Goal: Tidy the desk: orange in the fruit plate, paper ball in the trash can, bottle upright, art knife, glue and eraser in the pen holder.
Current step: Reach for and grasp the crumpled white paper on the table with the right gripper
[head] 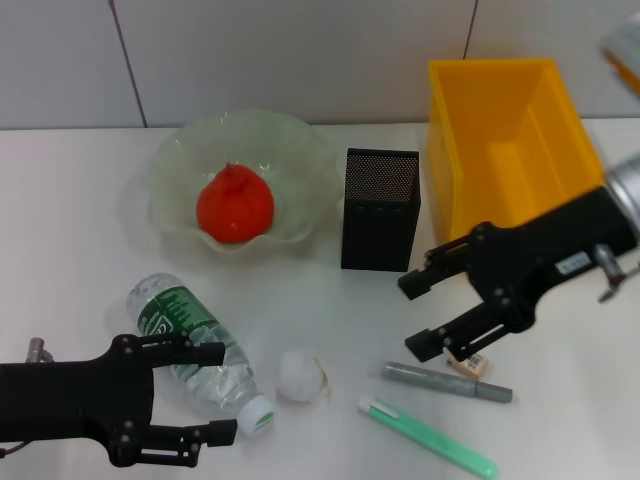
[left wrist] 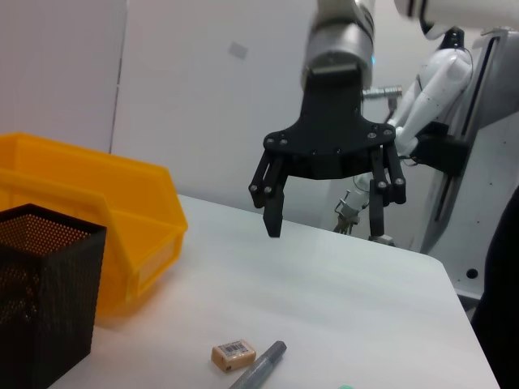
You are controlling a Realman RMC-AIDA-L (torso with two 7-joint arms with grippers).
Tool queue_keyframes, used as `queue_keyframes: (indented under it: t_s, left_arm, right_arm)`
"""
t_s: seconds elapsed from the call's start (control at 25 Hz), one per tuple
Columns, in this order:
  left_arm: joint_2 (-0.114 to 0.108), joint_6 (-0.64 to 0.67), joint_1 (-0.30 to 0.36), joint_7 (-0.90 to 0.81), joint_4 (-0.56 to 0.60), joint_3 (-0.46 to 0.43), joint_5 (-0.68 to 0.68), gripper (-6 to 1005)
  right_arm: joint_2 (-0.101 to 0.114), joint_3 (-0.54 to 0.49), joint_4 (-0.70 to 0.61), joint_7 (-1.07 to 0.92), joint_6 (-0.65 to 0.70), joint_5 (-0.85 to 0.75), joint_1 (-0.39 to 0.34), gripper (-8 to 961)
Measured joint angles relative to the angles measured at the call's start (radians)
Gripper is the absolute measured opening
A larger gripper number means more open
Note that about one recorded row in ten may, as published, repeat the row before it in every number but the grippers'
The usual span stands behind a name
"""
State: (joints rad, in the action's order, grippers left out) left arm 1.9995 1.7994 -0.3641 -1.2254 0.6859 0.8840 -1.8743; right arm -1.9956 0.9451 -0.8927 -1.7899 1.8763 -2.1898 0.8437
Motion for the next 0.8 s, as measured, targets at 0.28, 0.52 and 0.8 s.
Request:
queue_keyframes:
  t_s: [0.28,0.52,0.8]
  left_arm:
    - [0.003,-0.002,-0.004,0.005,0.013,0.000,-0.016,843]
    - [0.005,-0.006,-0.002,0.007,0.010,-0.008,-0.025,843]
    - [0.007,-0.007,0.008,0.002,0.005,-0.010,-0.025,843]
  right_arm:
    - [-0.028,0.078,-0.002,-0.029,-0.013,-0.166,0.170,785]
    - [-0.086,0.230,0.011,-0.018,-0.127,-0.254,0.246,785]
    - [-0.091,0.431,0.077,-0.015,-0.325,-0.163,0.240,784]
